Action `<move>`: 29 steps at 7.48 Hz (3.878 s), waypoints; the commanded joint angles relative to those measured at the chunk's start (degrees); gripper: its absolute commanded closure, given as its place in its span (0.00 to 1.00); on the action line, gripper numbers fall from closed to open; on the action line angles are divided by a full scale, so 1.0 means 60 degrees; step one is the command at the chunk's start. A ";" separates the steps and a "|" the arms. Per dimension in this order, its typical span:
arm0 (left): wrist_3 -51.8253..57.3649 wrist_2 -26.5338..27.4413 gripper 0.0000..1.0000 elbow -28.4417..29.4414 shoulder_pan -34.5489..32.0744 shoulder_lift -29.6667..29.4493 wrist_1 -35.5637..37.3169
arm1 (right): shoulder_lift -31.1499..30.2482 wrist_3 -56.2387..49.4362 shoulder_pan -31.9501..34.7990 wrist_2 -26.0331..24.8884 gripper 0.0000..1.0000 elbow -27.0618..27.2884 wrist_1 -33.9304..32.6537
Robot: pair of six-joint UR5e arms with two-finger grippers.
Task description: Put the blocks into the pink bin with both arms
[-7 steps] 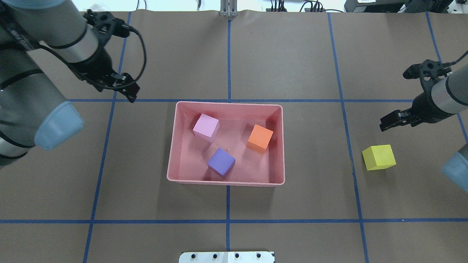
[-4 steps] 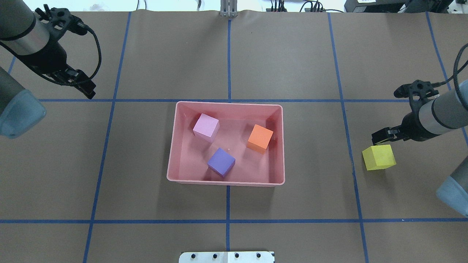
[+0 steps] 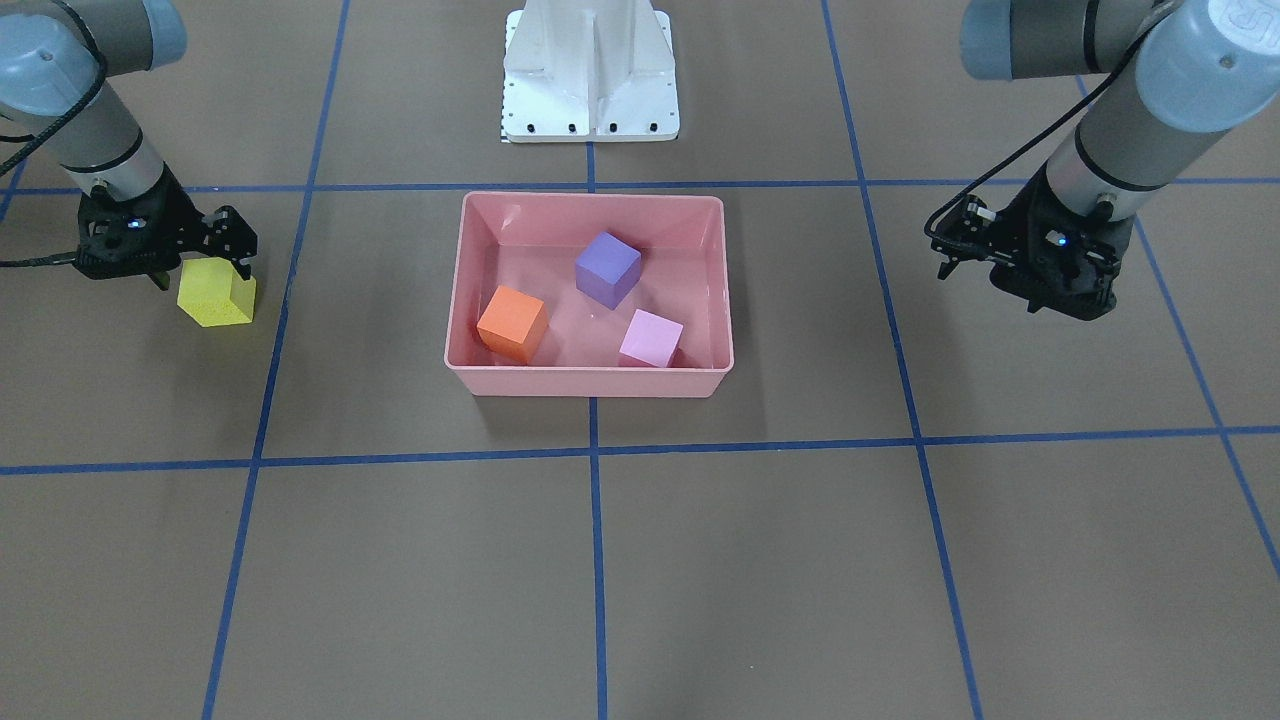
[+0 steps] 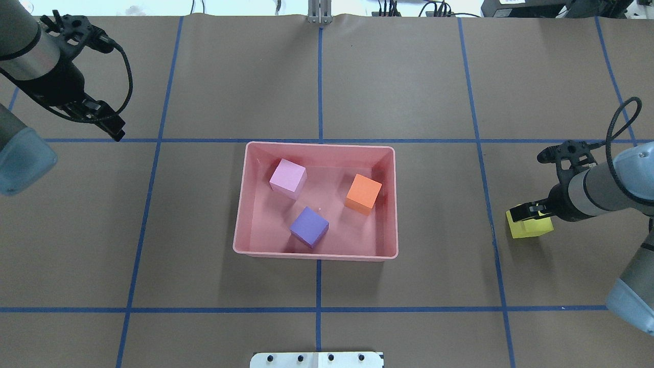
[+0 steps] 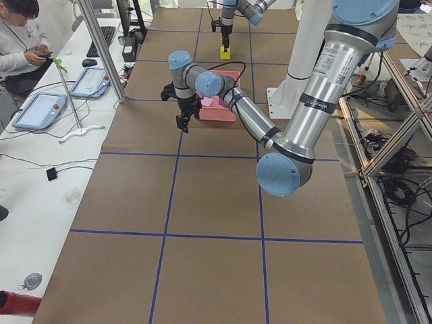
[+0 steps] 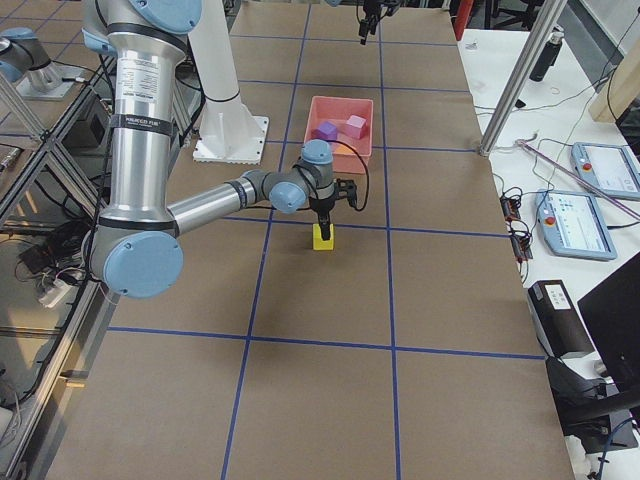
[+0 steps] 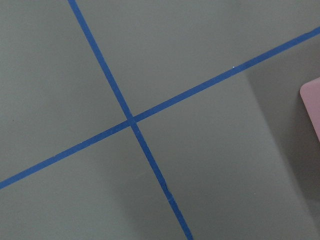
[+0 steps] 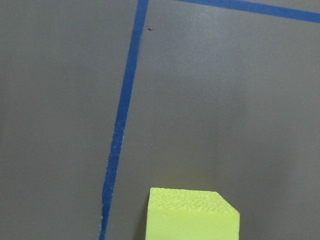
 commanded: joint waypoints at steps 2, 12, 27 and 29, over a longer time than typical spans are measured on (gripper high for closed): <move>-0.0012 0.0000 0.00 0.0000 0.0012 0.0009 -0.0001 | 0.0030 0.0134 -0.0236 -0.0077 0.46 -0.0854 0.1133; -0.0144 0.0000 0.00 0.0117 0.0086 0.0024 -0.0016 | 0.6091 0.3057 0.0079 0.0986 1.00 0.1008 -0.6190; 0.1543 0.0044 0.00 0.0102 -0.1988 0.1222 -0.0002 | 0.4093 -0.4494 0.3726 0.1710 0.00 0.0422 -0.7201; 0.3305 0.0000 0.00 0.0510 -0.3219 0.1895 -0.0044 | 0.3039 -0.7772 0.5789 0.2776 0.00 -0.0249 -0.7187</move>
